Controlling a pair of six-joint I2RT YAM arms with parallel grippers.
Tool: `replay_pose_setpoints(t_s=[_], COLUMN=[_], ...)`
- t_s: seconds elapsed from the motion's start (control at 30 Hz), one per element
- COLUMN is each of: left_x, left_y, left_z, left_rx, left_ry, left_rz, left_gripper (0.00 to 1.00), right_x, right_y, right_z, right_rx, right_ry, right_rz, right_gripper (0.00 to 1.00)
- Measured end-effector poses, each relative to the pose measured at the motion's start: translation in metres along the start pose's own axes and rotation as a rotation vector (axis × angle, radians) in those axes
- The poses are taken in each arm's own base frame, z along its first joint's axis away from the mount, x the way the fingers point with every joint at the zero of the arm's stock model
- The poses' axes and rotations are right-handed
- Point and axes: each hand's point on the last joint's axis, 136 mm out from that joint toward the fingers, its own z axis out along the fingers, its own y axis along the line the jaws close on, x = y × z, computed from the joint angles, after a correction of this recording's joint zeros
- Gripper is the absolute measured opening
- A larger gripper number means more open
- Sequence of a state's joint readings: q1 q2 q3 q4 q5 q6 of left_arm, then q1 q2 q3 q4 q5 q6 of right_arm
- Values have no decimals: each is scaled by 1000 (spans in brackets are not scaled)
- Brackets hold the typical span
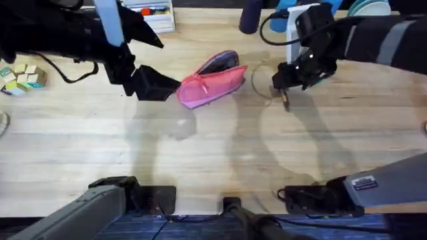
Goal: Unzip the bag, pick up the pens from the table one at a time and place them inside, then zip the bag closed.
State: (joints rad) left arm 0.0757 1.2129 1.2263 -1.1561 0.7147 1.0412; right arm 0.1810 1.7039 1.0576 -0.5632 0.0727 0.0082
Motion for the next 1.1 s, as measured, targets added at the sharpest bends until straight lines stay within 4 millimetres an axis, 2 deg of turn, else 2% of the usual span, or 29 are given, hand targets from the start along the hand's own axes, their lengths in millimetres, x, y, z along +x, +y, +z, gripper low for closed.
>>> replay_pose_setpoints(t_s=[0.53, 0.6, 0.77, 0.87, 0.97, 1.1], left_x=[0, 0, 0, 0, 0, 0], left_y=[0, 0, 0, 0, 0, 0], left_z=[0, 0, 0, 0, 0, 0], left_rx=[0, 0, 0, 0, 0, 0], left_ry=[0, 0, 0, 0, 0, 0], left_rz=[0, 0, 0, 0, 0, 0], left_gripper=[993, 993, 994, 994, 994, 994], right_x=[-5, -14, -46, -58, -63, -64], right_y=[0, 0, -1, -1, 0, 9], right_z=[-6, -15, -55, -74, -83, -85], right_rx=[-4, -6, 2, 11, 19, 29], right_ry=[-11, -45, -184, -246, -274, -281], right_rz=[-32, -53, -126, -176, -240, -390], right_gripper=[30, 30, 30, 30, 30, 30])
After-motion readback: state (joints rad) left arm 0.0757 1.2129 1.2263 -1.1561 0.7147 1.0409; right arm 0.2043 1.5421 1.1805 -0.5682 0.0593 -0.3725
